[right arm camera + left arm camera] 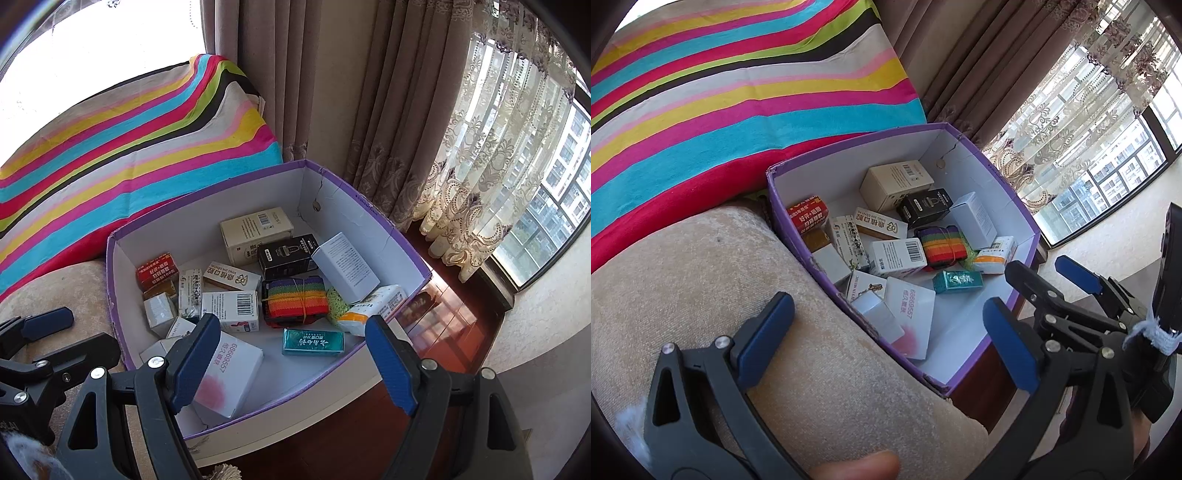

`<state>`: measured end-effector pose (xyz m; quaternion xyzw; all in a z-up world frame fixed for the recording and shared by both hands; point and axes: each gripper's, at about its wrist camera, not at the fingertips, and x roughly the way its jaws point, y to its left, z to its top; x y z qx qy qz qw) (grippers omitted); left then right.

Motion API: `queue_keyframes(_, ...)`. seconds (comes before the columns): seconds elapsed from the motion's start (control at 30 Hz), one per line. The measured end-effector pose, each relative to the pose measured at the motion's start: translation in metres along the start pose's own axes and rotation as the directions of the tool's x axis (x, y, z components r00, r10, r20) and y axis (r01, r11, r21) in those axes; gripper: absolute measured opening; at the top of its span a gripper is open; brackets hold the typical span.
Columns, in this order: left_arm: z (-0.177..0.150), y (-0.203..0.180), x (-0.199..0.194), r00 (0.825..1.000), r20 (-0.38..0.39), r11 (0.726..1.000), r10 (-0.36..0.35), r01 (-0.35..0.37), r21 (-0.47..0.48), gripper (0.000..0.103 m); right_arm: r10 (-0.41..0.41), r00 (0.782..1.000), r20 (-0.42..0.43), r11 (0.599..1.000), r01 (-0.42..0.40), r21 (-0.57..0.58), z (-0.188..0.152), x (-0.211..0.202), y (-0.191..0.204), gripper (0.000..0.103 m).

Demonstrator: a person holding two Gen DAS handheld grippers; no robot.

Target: Organize objects

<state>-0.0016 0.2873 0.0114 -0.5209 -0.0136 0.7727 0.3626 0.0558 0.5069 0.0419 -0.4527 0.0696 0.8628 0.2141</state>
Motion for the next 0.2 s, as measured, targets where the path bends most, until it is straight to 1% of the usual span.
queue_keyframes(0.2, -0.0004, 0.0003, 0.0002, 1.0, -0.002, 1.0, 0.001, -0.001, 0.002, 0.102, 0.001, 1.0, -0.005, 1.0, -0.001, 0.002, -0.0016, 0.0019, -0.0003, 0.082)
